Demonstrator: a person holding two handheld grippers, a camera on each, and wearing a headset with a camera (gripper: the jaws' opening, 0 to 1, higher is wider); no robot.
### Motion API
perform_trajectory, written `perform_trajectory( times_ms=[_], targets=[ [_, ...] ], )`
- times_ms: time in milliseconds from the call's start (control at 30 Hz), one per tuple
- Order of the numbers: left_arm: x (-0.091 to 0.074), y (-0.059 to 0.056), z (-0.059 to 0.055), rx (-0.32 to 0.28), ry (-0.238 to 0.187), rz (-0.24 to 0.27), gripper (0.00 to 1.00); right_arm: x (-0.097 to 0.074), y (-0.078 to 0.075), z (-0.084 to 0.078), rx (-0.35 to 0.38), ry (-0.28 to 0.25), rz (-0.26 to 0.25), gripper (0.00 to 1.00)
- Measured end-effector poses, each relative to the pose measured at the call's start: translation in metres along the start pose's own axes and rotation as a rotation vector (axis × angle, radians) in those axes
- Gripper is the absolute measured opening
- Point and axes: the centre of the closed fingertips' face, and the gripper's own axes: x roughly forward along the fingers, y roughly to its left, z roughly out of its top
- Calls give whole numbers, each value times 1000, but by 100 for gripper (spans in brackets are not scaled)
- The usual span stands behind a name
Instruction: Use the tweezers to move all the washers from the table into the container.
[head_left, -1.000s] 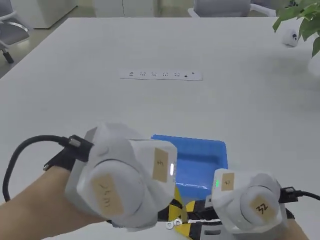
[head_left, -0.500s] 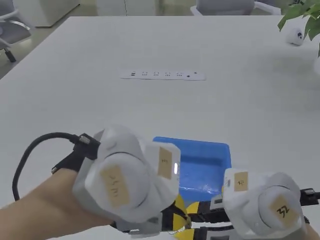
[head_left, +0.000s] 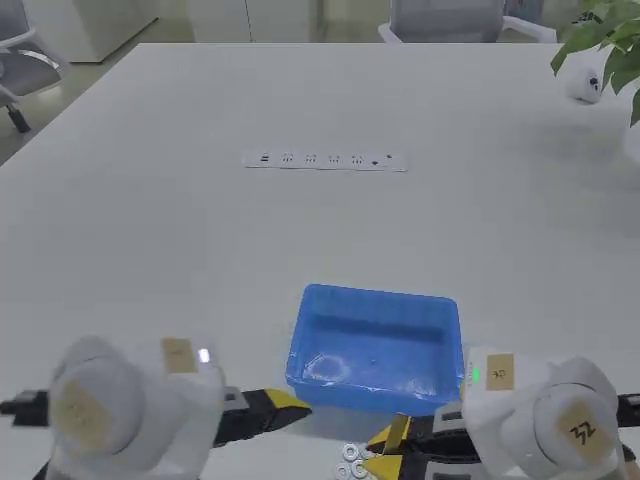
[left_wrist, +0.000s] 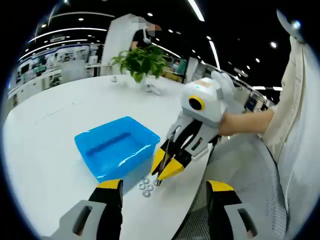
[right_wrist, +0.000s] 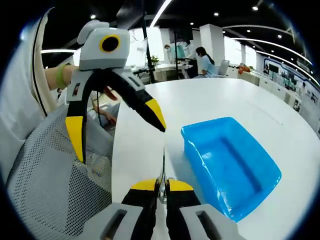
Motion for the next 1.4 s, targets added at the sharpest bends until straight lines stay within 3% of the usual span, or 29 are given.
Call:
perform_trajectory(
  times_ms=[100,133,167,200,233,367,433,500,567,767,1000,1167,1400],
  targets=[
    [-18,13,5,-95,-134,106,87,-5,-4,4,81,-39,-20,2],
    [-28,23,6,-105,-176,178,89,-9,-5,8,113,-65,-17,2],
    [-35,31,6,-97,-183,229,90,-13,-6,12,138,-86,-16,2],
    [-39,36,8,-59,-177,265,90,-16,-9,15,143,-94,-24,2],
    [-45,43,17,-3,-198,317,91,-22,-10,19,154,-106,-27,2],
    [-50,44,32,38,-276,382,99,-38,-18,34,171,-148,-52,2],
    [-49,42,30,55,-268,395,99,-45,-22,42,170,-163,-63,1],
    [-49,47,30,136,-249,436,99,-51,-25,48,176,-171,-63,1],
    [-46,48,27,146,-223,435,99,-54,-30,51,149,-175,-84,1],
    [-49,48,30,151,-242,441,94,-47,-40,41,127,-150,-120,0],
    [-53,54,29,115,-252,449,89,-51,-44,37,172,-192,-161,1],
    [-53,55,25,117,-229,459,86,-48,-45,37,245,-232,-137,1],
    [-48,54,20,142,-195,449,85,-32,-39,25,278,-211,-107,2]
  ],
)
